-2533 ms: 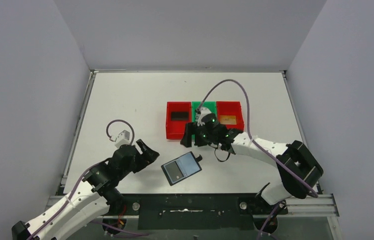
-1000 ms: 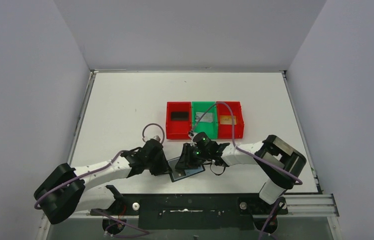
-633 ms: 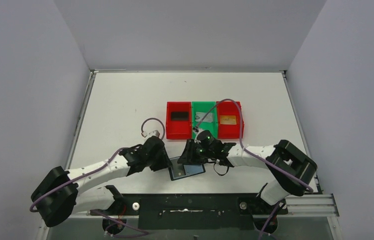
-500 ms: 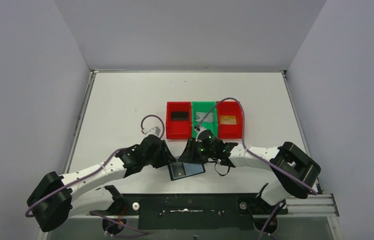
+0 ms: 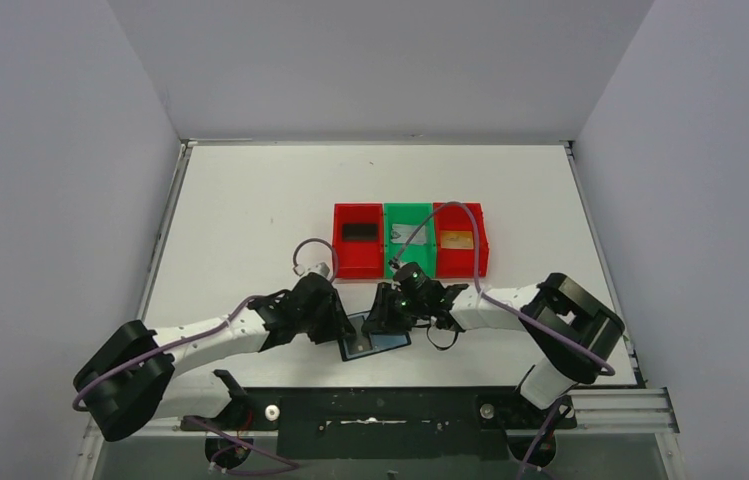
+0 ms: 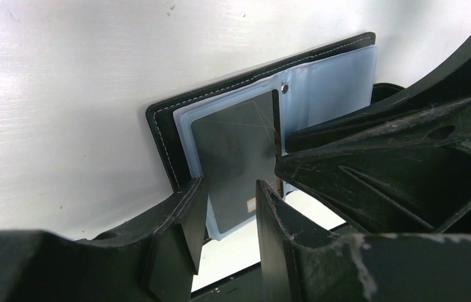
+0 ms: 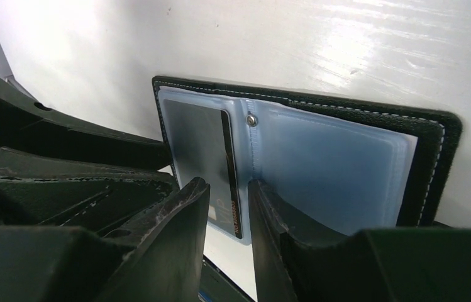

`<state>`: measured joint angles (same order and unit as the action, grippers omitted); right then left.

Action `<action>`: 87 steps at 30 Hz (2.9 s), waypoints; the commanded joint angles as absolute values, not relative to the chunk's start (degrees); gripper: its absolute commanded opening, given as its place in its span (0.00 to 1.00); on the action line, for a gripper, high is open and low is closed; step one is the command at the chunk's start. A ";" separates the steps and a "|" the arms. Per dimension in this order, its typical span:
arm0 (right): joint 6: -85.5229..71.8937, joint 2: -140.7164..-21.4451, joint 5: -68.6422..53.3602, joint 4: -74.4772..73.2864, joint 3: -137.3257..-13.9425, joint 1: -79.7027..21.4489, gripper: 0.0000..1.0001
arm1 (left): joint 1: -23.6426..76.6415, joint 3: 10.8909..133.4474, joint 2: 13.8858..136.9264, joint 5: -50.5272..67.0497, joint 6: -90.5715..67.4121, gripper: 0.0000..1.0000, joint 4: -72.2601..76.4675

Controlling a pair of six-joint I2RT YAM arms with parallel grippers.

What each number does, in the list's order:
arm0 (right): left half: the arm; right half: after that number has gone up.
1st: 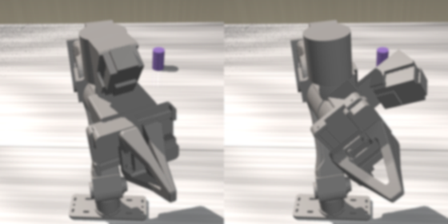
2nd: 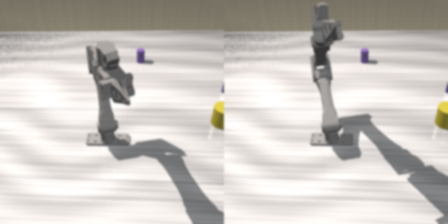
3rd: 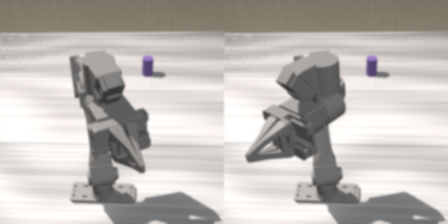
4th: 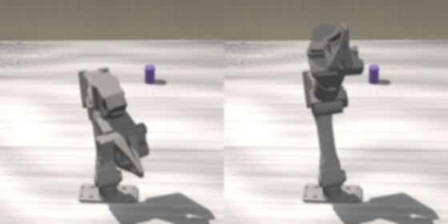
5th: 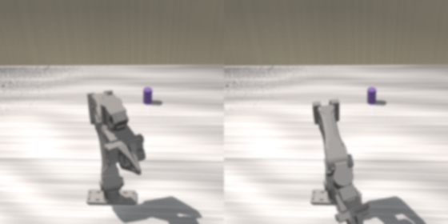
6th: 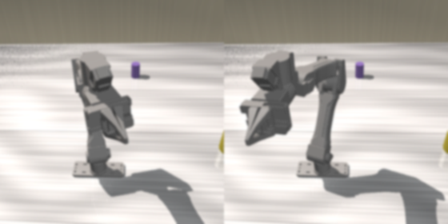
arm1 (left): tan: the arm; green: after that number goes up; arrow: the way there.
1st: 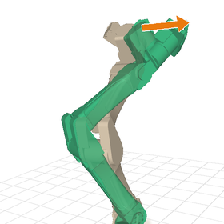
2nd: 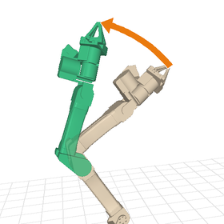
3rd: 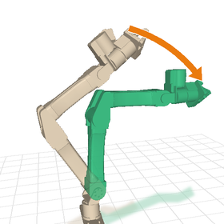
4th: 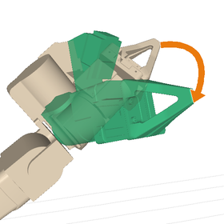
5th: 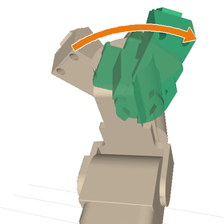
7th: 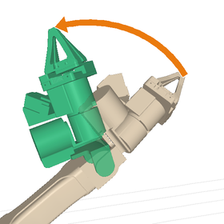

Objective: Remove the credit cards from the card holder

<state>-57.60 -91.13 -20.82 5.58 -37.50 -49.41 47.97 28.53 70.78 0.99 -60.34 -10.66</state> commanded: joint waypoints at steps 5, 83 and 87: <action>-58.36 -93.56 -23.77 9.56 -38.98 -48.48 0.29 | 48.59 30.39 72.16 1.38 -57.71 0.31 -13.07; -59.95 -85.71 -23.82 16.93 -29.29 -42.82 0.14 | 50.30 31.88 79.09 -0.71 -54.34 0.10 -11.51; -62.63 -88.24 -26.91 24.19 -27.87 -42.94 0.15 | 50.34 32.28 79.01 -0.47 -54.32 0.10 -11.95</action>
